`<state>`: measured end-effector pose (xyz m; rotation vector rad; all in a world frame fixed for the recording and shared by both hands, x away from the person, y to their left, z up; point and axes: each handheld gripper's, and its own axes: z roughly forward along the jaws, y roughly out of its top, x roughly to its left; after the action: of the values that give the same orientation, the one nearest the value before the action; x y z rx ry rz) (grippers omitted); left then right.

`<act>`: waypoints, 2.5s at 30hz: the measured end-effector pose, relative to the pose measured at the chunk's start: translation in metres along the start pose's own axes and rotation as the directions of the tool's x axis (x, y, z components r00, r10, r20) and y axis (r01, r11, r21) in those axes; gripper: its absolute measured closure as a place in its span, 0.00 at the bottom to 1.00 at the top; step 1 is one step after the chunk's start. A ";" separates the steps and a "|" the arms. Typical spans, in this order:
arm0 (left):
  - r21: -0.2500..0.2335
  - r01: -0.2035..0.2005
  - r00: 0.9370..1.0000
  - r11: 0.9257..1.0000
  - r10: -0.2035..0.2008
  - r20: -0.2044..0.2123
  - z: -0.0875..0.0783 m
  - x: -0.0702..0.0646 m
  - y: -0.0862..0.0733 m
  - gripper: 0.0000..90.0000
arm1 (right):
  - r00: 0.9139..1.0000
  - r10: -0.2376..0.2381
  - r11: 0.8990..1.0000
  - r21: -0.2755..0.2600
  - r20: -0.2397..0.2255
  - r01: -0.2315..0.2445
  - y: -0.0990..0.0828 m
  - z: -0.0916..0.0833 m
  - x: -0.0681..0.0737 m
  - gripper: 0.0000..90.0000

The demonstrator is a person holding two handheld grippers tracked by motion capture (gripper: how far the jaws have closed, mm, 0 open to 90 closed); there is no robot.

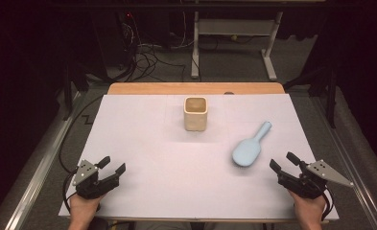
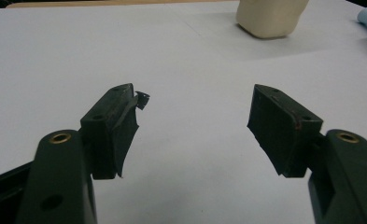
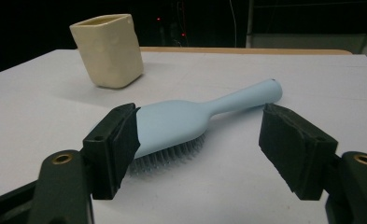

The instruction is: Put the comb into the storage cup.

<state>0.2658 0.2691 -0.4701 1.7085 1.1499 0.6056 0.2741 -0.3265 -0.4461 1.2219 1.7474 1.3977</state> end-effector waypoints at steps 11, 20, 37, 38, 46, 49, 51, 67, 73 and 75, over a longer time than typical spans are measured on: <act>0.000 -0.003 1.000 1.000 0.003 -0.007 0.000 0.001 0.000 0.37 | 1.000 -0.003 1.000 0.029 -0.026 0.004 0.006 0.017 0.004 0.31; 0.004 -0.004 1.000 1.000 0.004 -0.006 0.000 0.001 0.000 0.37 | 1.000 -0.005 0.999 0.035 -0.031 0.006 0.013 0.031 0.005 0.31; 0.001 -0.008 1.000 1.000 0.008 -0.010 0.000 0.001 0.000 0.37 | 1.000 0.003 0.999 0.052 -0.021 -0.002 0.025 0.057 0.002 0.33; 0.000 -0.008 1.000 1.000 0.008 -0.011 0.000 0.001 0.000 0.37 | 1.000 0.003 0.999 0.054 -0.019 -0.002 0.026 0.059 0.002 0.33; -0.001 -0.005 1.000 1.000 0.005 -0.012 0.000 0.002 0.000 0.37 | 1.000 0.002 0.997 0.076 -0.010 -0.001 0.035 0.068 0.001 0.35; -0.002 -0.006 1.000 1.000 0.005 -0.012 0.000 0.002 0.001 0.37 | 1.000 0.000 0.997 0.083 -0.012 0.001 0.040 0.071 0.001 0.37; -0.004 -0.004 1.000 1.000 0.004 -0.013 0.000 0.002 0.001 0.37 | 1.000 0.002 0.995 0.104 -0.016 0.000 0.044 0.074 0.001 0.38; -0.004 -0.002 1.000 1.000 0.002 -0.010 0.001 0.003 0.001 0.37 | 0.998 -0.067 0.932 0.357 -0.011 0.066 0.081 0.105 -0.009 0.61; -0.004 -0.007 1.000 1.000 0.007 -0.009 0.001 0.003 0.001 0.37 | 0.996 -0.087 0.889 0.450 -0.025 0.089 0.093 0.122 -0.013 0.77; -0.006 -0.006 1.000 1.000 0.006 -0.009 0.001 0.003 0.001 0.37 | 0.995 -0.097 0.870 0.485 -0.022 0.095 0.097 0.129 -0.014 0.82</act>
<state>0.2682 0.2716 -0.4694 1.7069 1.1486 0.6203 0.4192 -0.2821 -0.3912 1.3590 2.2078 0.9184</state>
